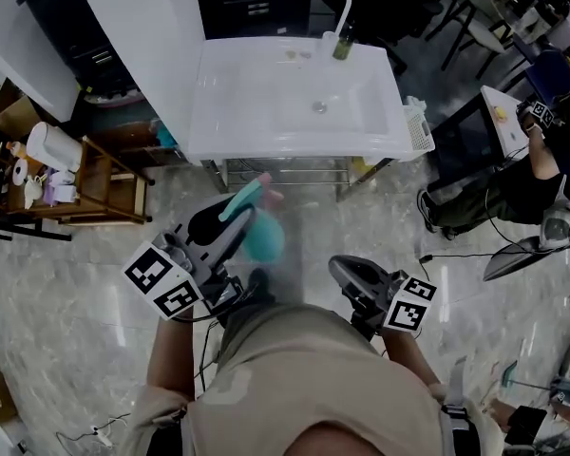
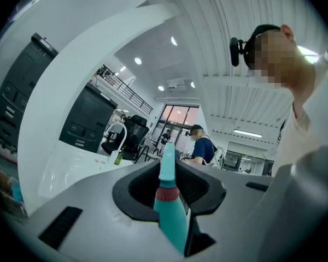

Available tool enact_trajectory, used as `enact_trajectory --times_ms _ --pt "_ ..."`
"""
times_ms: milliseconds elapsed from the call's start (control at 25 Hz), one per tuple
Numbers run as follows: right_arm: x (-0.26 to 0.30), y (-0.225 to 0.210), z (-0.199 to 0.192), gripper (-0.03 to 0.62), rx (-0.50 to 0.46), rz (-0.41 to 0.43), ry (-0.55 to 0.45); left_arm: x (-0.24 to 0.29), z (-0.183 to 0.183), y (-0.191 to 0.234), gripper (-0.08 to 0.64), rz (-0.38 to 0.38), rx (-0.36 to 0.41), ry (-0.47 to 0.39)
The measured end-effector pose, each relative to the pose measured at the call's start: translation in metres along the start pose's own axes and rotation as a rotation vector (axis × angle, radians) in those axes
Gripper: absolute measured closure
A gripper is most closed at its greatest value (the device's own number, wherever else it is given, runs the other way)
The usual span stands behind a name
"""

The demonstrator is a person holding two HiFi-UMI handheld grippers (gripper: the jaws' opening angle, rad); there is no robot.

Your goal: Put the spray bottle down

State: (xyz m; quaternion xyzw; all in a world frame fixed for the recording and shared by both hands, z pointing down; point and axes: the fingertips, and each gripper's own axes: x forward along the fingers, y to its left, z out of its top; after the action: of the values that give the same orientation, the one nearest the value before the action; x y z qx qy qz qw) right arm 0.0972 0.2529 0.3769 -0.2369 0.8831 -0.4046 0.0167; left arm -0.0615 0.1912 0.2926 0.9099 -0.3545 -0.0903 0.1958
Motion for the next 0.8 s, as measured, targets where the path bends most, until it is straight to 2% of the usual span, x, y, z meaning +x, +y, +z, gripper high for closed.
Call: enact_trajectory --times_ms 800 --pt "0.074 -0.002 0.006 0.571 -0.023 -0.027 0.016 -0.020 0.036 0.068 0.471 -0.019 0.041 -0.073"
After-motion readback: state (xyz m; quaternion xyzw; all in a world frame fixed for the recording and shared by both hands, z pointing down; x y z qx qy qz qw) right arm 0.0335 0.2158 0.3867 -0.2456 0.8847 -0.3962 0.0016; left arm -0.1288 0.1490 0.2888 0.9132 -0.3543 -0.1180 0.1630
